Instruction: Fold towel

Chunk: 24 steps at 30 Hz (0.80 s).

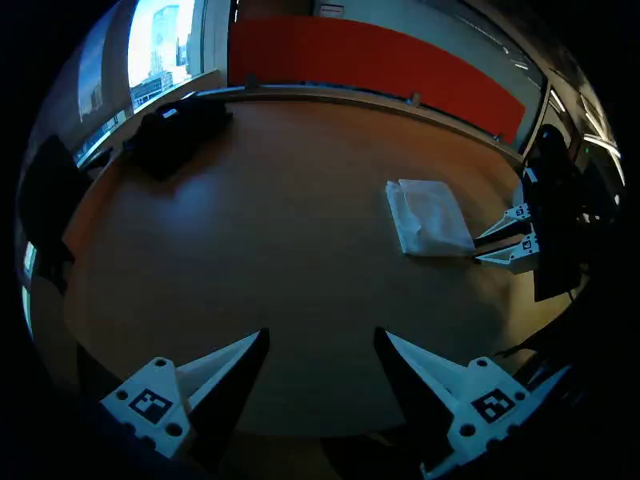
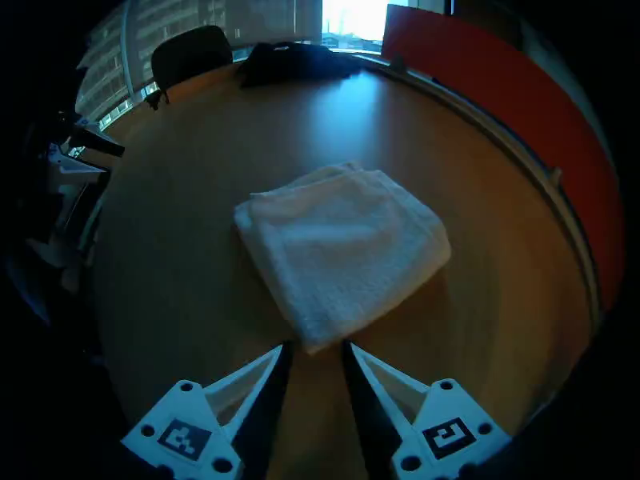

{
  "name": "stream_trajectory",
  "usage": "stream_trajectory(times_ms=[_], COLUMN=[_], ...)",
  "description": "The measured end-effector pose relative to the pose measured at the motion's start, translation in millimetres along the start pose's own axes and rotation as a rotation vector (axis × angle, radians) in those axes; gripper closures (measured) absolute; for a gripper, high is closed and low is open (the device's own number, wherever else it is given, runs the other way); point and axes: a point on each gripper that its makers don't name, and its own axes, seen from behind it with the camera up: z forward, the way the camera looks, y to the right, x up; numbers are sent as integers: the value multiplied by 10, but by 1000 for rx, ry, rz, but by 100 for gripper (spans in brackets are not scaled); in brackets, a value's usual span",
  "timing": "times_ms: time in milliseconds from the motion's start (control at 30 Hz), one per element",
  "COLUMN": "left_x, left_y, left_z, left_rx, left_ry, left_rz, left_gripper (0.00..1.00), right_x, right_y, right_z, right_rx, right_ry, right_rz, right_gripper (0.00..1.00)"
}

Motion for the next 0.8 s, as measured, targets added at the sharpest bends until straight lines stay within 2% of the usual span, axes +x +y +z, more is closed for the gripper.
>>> stream_trajectory(times_ms=[67, 400, 667, 800], left_x=[-3, -5, -8, -9], left_y=[-2, 3, 14, 14], left_z=[-2, -5, -12, -15], left_rx=[1, -1, -3, -5], left_ry=[0, 0, 1, 1], left_rz=[-1, 2, 6, 7], left_gripper=[3, 4, 3, 3], right_x=[2, -1, 7, 17], right_y=[0, -10, -25, -32], right_z=[8, 43, 53, 59], right_rx=[0, 1, -3, -3], right_ry=[1, -1, 2, 7], right_rz=[6, 27, 37, 48], right_gripper=[58, 83, 85, 94])
